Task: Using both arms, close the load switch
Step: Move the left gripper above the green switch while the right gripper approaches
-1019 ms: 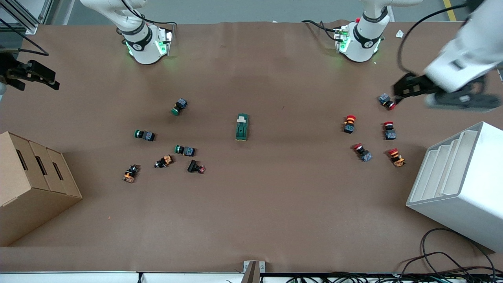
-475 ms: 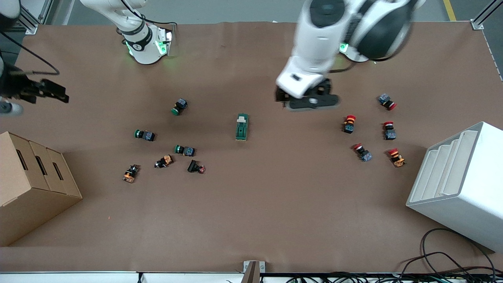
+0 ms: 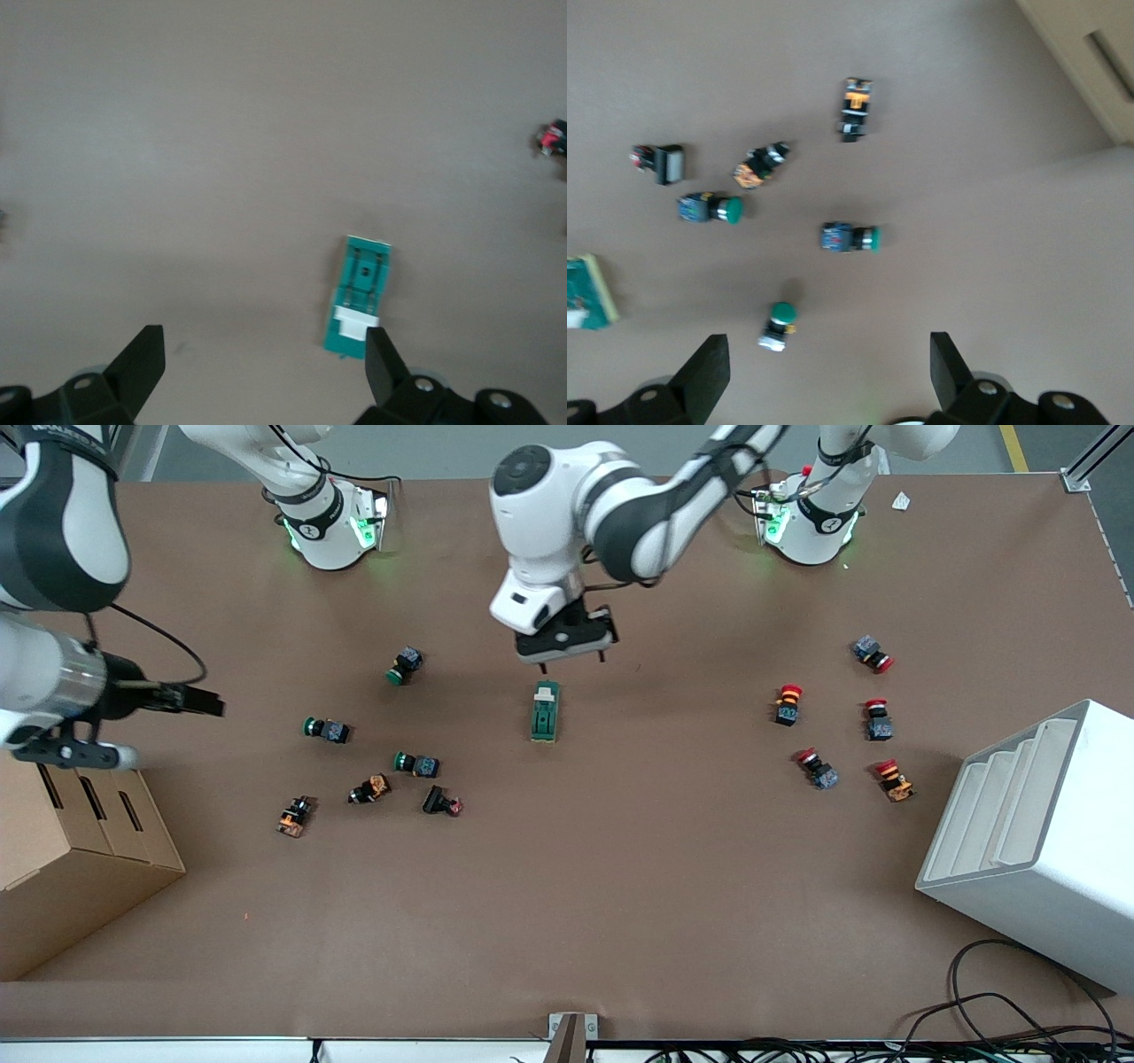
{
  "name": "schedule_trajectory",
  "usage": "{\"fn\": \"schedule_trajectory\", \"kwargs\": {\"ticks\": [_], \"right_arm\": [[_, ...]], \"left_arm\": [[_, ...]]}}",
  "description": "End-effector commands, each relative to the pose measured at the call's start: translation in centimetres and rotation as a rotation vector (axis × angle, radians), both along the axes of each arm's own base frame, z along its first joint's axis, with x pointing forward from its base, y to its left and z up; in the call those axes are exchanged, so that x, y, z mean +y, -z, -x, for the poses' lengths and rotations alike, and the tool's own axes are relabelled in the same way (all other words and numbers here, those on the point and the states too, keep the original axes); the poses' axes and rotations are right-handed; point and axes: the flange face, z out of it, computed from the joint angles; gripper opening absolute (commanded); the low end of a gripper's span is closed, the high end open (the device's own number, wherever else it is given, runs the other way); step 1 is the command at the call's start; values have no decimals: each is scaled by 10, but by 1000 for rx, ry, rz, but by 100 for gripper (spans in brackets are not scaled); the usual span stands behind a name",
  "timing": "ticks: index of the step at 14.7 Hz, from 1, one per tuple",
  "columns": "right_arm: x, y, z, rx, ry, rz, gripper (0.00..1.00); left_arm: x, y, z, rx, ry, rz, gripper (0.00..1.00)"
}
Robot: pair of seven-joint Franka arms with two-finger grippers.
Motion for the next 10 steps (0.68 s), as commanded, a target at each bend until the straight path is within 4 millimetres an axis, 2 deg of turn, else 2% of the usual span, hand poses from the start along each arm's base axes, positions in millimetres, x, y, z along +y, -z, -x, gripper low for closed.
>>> {"fn": "schedule_trajectory", "kwargs": {"ticks": [1,4,5,6,8,10], "right_arm": [[53,26,-11,24,92,-8,100],[133,72,-18,50,262,10,100],[156,89,-19,69,306,-2,100],[175,102,-19,81,345,-11,100],[220,131,-13,102,398,-31,100],[262,164,-3,108,462,-38,100]], "left_arm": [[-25,36,27,-87,16,-26,99],[-35,89,69,-239,26,-55,99],[-41,106,88,-285,15,-44,99],[-44,124,98,-333,-8,-41,99],[-42,163,118,-449,-34,-31,99],[-35,206,148,-577,-30,12,99]]}}
